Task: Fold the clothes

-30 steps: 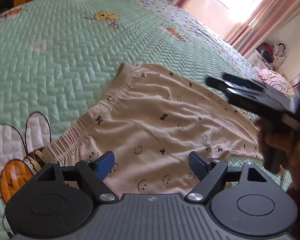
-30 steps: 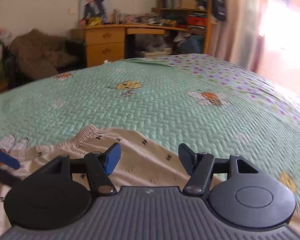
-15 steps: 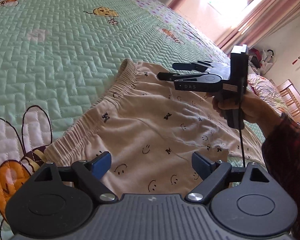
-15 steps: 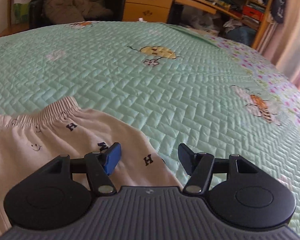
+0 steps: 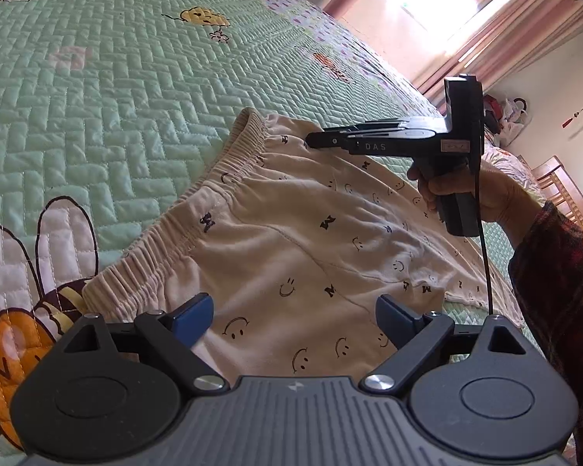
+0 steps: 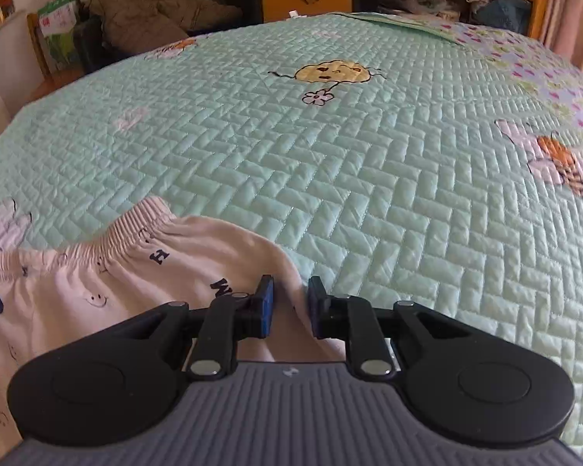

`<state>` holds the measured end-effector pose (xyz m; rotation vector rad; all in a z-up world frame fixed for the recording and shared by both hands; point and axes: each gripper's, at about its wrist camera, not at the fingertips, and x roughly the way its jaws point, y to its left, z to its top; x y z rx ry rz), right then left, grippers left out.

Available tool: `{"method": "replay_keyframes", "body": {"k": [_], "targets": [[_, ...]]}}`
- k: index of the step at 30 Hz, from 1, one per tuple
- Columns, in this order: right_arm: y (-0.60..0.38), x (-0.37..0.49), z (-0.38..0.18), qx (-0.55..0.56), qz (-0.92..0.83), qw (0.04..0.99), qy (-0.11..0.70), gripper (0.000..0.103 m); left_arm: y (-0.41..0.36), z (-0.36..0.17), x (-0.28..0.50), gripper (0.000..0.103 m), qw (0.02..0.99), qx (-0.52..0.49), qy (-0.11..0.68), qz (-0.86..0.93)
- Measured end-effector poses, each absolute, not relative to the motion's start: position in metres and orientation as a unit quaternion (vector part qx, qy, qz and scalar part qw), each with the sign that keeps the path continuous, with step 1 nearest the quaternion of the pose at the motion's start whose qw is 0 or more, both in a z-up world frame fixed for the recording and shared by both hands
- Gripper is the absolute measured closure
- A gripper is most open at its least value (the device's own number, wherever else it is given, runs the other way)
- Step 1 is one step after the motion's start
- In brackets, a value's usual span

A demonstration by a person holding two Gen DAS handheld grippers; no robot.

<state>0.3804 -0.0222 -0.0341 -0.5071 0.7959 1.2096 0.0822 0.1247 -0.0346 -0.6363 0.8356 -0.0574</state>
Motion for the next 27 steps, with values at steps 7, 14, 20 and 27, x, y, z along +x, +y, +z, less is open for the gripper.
{"method": "replay_keyframes", "body": {"k": [7,14,20,27], "targets": [[0.008,0.363,-0.014,-0.241,0.597,0.693,0.325,0.051,0.131,-0.034,0.079,0.011,0.861,-0.321,0.391,-0.045],[0.039,0.346,-0.034,-0.346,0.624,0.629,0.308,0.049,0.132,-0.035,0.078,0.009,0.857,-0.333,0.388,-0.07],[0.036,0.358,-0.041,-0.323,0.641,0.623,0.311,0.041,0.135,-0.036,0.078,0.009,0.853,-0.343,0.386,-0.074],[0.047,0.351,-0.033,-0.33,0.624,0.616,0.35,0.075,0.138,-0.033,0.075,0.008,0.855,-0.345,0.381,-0.07]]}}
